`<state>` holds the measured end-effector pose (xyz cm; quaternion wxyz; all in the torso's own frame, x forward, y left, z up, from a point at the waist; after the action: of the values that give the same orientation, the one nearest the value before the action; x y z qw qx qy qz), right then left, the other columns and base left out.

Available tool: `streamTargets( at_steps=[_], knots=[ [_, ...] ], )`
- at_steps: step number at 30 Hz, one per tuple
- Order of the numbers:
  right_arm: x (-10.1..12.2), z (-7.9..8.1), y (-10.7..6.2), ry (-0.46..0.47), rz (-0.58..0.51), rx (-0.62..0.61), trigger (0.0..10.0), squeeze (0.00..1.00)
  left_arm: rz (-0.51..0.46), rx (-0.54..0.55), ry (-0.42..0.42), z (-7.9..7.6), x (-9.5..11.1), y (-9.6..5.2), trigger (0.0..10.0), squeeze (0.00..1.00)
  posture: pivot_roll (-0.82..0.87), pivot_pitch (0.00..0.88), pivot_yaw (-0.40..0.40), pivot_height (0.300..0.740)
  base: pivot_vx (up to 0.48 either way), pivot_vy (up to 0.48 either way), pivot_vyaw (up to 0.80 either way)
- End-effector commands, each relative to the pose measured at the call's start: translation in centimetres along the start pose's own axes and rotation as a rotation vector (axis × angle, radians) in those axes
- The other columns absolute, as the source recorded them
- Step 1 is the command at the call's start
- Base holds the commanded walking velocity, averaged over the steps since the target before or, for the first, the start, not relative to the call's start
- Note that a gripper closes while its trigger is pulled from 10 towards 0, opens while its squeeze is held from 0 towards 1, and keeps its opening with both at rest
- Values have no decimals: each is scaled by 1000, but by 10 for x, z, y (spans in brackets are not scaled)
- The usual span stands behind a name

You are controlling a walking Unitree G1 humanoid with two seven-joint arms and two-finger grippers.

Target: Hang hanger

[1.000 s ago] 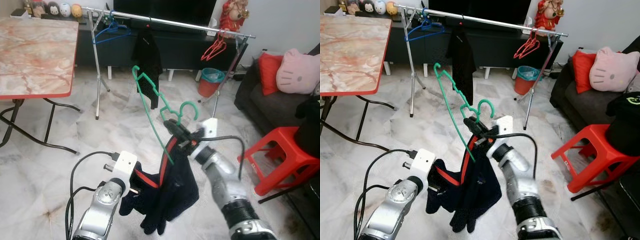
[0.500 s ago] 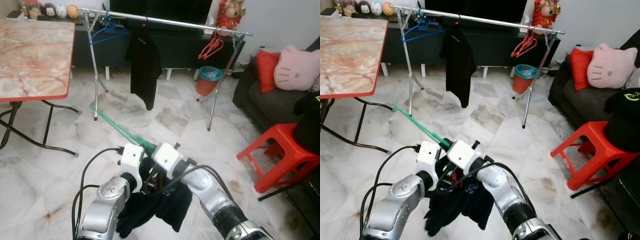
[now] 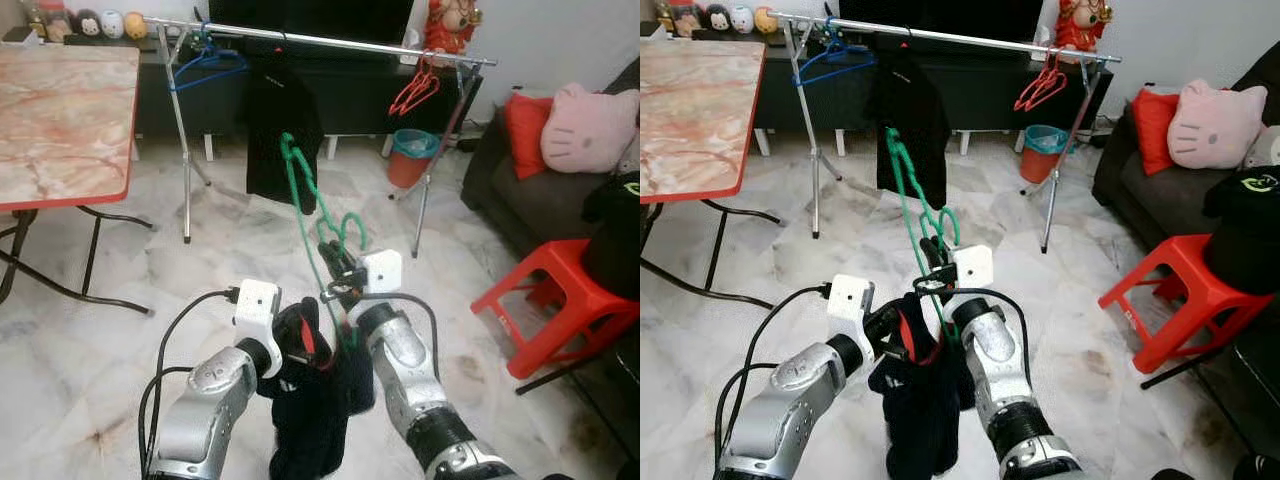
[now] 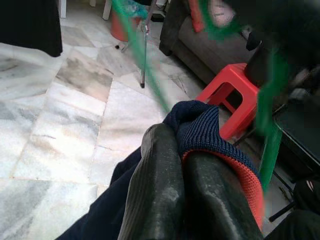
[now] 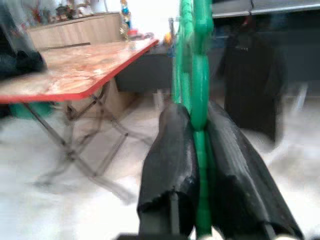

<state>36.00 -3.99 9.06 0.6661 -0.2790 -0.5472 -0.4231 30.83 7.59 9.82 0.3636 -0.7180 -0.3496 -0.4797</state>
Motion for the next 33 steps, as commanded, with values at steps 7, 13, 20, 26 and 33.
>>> streamTargets(
  at_steps=[7, 13, 20, 26, 33],
  knots=[
    [4, 21, -6, 350, -5, 236, 10000, 0, -140, -61, 18, -15, 26, 2, 10000, 0, 206, 0, -124, 740, 0, 0, 0],
    [16, 23, -8, 294, -88, 268, 10000, 0, -142, -95, 9, -20, 26, 2, 10000, 0, 209, 0, -122, 740, 0, 0, 0],
    [36, -11, 3, -73, -129, 18, 10000, 0, -104, -51, 17, -10, 16, 0, 10000, 0, 205, 0, -120, 740, 0, 0, 0],
    [36, -62, -12, -170, -39, -167, 10000, 0, -99, 101, 33, 26, 11, -6, 10000, 0, 201, 0, -116, 740, 0, 0, 0],
    [21, -118, -51, -216, 74, -357, 10000, 0, -97, 312, 58, 81, 7, -26, 10000, 0, 187, 0, -106, 740, 0, 0, 0]
  ],
)
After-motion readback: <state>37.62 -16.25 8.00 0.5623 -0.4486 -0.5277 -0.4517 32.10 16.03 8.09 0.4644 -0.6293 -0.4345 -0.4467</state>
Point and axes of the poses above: a point about 5 cm out from each wrist's last joint towards the gripper, its own y axis pointing out of the wrist towards the gripper, its own x axis along the axis of the wrist's last joint, z = x × y, the point moved 4 cm from there along y, pointing out of the wrist towards the gripper, and after that the axes turned 3 degrees about -y, right-handed, at the moved point
